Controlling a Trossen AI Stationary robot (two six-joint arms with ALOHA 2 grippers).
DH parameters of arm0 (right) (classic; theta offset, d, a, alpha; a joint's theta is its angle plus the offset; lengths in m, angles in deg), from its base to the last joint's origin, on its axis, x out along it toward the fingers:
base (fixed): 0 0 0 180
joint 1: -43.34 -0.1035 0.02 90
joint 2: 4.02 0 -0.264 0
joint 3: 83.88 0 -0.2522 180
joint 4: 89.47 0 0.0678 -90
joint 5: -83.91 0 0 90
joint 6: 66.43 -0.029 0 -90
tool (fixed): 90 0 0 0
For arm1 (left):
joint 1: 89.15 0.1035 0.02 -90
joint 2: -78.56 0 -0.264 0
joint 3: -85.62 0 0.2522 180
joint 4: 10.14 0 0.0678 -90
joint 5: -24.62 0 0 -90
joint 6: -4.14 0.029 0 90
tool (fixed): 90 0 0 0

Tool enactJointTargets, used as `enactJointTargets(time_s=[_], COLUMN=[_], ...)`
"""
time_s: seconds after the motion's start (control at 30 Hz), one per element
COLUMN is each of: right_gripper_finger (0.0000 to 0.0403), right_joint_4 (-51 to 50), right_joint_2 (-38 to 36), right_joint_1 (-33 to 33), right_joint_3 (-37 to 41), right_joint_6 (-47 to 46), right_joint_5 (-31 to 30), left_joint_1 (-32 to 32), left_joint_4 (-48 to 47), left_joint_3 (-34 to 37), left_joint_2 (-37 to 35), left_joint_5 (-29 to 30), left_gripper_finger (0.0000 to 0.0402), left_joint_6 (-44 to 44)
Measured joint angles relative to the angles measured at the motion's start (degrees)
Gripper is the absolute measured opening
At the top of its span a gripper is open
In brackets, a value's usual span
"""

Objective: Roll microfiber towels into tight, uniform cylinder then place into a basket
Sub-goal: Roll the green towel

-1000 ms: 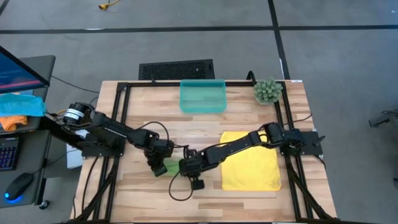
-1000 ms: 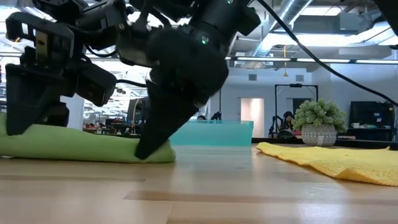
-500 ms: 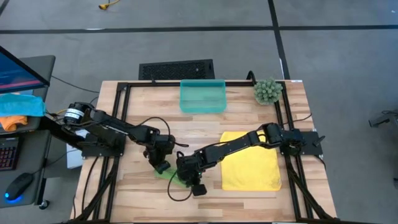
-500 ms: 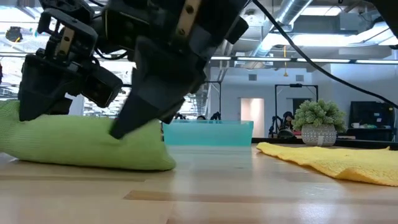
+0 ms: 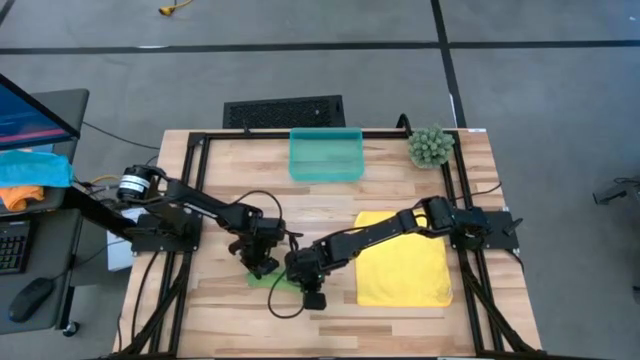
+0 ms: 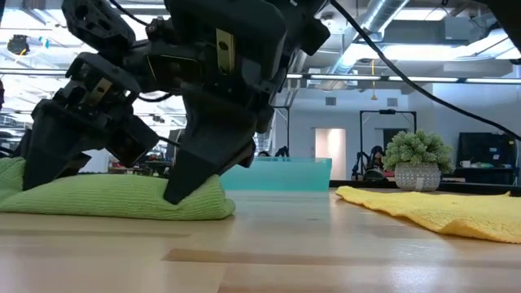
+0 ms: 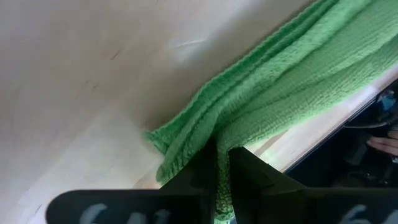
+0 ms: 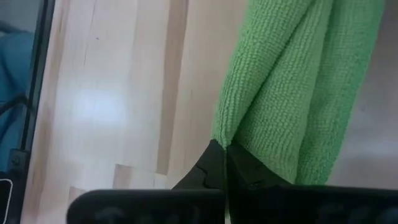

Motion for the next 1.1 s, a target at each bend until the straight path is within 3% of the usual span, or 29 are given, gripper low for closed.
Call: enactJointTargets(time_s=[0.63,1.1], right_gripper_finger=[0.008,0.0077], right_joint_4=[2.27,-2.01], right_joint_2=[0.0,-0.25], right_joint_1=[-0.71,0.3], right_joint_3=[0.07,-0.17], right_joint_6=[0.75,-4.48], right_joint_5=[-1.47,-2.33], left_joint_1=[0.38,0.34], left_joint_4=[0.92,0.92], left_joint_3=[-0.05,-0.05], left_joint_2=[2.58,2.6], left_joint_5=[-1.5,-1.56], left_gripper_finger=[0.0016,0.0016], left_joint_6=[1.15,2.17])
